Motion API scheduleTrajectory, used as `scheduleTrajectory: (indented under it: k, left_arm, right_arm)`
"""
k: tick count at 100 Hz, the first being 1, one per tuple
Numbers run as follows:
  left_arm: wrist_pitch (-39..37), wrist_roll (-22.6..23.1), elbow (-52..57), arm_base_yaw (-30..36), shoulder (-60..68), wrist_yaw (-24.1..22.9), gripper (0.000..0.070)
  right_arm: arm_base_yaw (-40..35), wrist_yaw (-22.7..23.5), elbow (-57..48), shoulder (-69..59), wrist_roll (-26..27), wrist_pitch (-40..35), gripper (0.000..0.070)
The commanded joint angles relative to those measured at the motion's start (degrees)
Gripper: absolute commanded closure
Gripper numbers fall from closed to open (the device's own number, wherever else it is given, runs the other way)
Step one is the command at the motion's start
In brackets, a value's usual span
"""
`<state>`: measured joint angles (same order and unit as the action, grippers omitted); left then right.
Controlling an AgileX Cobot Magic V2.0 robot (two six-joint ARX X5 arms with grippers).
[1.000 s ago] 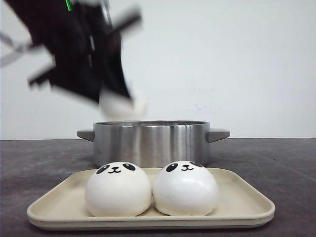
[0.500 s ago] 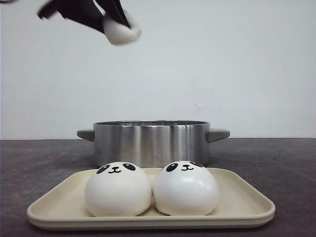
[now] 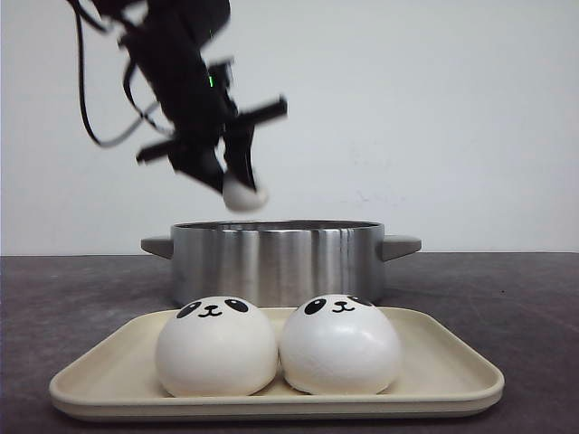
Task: Steam buns
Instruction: 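Lift the bun with the left gripper and lower it into the steamer, then open the left gripper and raise it away from the steamer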
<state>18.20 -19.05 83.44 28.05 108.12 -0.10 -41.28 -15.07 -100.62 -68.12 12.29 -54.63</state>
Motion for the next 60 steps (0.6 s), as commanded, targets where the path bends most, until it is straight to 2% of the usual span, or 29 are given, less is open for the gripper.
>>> scheduleTrajectory:
  k: [1,6,8,19,26,47,60]
  left_arm:
    - [-1.1,0.0,1.6,0.0,2.4,-0.2,0.0670]
    - [-1.5,-0.3,1.6,-0.1,3.8,-0.1,0.0649]
    - [-1.6,-0.5,1.6,-0.1,4.3,-0.1,0.0620]
    - [-1.6,-1.7,1.6,-0.3,6.4,-0.1,0.0374]
    - [-1.4,-1.7,1.6,-0.3,7.3,0.2,0.0259]
    - [-1.2,-1.6,2.3,-0.3,7.4,1.7,0.0095]
    - [2.9,-1.6,6.0,-0.3,7.4,5.3,0.0054]
  right_arm:
    - [-0.9,0.0,-0.7,-0.3,0.6,-0.4,0.0695]
    - [-1.2,0.0,-0.7,-0.3,0.6,-1.2,0.0695]
    - [-1.4,0.0,-0.7,-0.3,0.6,-1.4,0.0695]
    - [-1.5,0.0,-0.7,-0.3,0.6,-2.3,0.0695]
    - [-1.5,0.0,-0.7,-0.3,0.6,-2.5,0.0695]
    - [-1.7,0.0,-0.7,-0.3,0.6,-2.5,0.0695]
    - [-1.7,0.0,-0.7,-0.3,0.6,-2.7,0.0695]
